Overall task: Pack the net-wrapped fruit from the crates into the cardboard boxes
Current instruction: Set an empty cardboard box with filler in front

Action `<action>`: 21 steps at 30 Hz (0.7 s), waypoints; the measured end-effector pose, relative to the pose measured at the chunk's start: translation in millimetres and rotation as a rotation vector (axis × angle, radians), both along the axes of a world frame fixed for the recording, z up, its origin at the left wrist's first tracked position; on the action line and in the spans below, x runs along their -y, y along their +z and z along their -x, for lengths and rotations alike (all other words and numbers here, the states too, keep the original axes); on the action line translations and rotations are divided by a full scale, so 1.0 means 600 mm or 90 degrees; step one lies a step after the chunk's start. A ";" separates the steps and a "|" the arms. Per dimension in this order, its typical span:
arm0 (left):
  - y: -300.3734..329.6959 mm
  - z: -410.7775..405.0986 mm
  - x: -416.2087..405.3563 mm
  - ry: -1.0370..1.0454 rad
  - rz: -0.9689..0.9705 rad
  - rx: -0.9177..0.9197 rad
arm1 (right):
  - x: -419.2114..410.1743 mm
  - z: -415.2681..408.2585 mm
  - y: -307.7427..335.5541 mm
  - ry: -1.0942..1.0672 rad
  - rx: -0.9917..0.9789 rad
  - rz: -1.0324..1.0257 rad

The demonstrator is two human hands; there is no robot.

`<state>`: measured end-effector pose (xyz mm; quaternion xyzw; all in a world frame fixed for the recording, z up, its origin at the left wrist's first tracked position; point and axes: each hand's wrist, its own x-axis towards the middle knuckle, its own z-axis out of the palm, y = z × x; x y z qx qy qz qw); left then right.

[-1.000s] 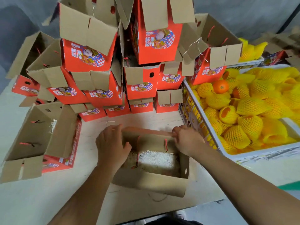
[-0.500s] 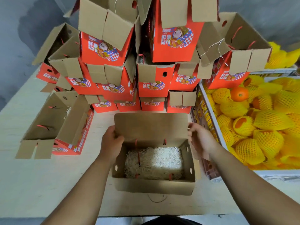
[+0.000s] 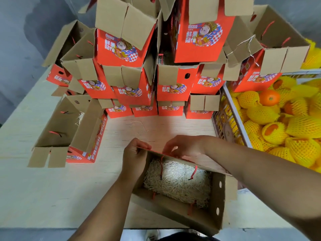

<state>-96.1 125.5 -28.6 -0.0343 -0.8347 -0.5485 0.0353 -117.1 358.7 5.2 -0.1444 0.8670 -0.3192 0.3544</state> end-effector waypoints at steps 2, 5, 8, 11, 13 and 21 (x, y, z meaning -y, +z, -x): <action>-0.003 0.001 -0.001 0.005 0.004 -0.003 | 0.003 0.000 -0.003 -0.030 -0.030 0.015; -0.009 0.002 0.003 0.015 -0.011 0.001 | 0.015 -0.001 0.007 -0.028 -0.052 -0.011; -0.010 0.002 0.009 0.026 0.007 -0.014 | 0.024 -0.002 0.026 -0.065 0.061 0.037; -0.009 0.002 0.008 0.026 0.012 -0.009 | 0.020 -0.001 0.042 -0.053 0.061 0.028; -0.009 0.001 0.004 0.021 0.017 0.002 | 0.015 0.002 0.045 -0.007 0.002 -0.020; -0.005 0.000 0.006 0.029 0.050 0.012 | -0.049 0.028 0.034 -0.042 -0.205 -0.304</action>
